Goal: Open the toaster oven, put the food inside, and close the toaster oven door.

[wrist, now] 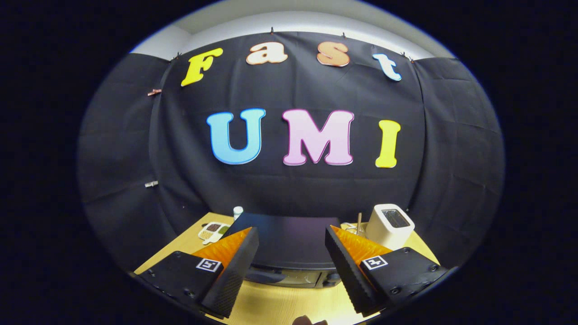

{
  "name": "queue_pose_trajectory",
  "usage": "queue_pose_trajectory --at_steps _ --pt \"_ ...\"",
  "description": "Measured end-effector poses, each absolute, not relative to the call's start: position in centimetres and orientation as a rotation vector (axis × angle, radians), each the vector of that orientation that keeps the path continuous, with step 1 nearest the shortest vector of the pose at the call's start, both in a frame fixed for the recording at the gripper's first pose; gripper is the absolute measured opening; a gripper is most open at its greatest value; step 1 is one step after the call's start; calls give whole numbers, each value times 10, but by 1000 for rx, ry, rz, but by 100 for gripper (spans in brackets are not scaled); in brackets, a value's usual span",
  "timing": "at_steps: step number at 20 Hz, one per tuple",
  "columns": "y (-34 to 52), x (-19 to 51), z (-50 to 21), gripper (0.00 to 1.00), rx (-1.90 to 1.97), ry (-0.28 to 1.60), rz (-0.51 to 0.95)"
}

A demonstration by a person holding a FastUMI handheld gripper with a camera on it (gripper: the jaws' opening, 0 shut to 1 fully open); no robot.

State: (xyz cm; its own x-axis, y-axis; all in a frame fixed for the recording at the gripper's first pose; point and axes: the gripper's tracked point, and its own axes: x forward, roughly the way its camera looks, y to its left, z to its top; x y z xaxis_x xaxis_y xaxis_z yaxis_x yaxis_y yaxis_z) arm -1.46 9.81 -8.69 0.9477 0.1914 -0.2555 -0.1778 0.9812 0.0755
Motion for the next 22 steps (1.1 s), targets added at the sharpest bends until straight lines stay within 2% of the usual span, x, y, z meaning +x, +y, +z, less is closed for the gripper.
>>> queue_pose_trajectory --at_steps 11,22 --pt "-24 8 1 97 -1 79 114" --pt "-101 1 30 96 36 38 57"
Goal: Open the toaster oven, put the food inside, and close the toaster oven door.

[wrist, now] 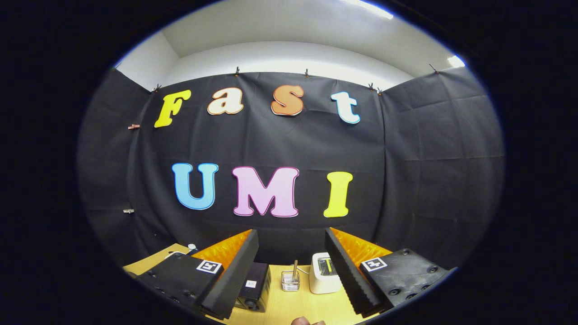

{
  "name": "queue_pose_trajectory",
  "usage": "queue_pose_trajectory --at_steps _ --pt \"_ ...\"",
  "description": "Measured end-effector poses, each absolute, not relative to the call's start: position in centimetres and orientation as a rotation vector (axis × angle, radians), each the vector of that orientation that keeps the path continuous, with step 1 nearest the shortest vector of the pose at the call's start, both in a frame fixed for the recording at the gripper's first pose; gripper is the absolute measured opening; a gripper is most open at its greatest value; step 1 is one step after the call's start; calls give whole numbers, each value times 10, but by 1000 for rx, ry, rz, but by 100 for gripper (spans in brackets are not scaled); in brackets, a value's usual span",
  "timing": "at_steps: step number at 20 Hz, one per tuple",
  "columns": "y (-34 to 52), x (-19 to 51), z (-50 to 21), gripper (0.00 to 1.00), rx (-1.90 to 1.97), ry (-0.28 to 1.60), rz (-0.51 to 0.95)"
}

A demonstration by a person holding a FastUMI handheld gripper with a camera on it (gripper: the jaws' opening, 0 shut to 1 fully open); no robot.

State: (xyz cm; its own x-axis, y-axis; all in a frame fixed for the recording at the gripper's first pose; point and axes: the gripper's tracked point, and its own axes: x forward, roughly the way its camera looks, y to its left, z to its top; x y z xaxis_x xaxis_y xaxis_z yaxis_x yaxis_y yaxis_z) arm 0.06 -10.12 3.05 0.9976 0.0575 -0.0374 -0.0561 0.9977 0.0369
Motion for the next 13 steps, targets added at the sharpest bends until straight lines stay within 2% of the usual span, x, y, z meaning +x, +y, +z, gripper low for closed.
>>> queue_pose_trajectory --at_steps 13 --pt "-108 -4 25 96 62 54 53"
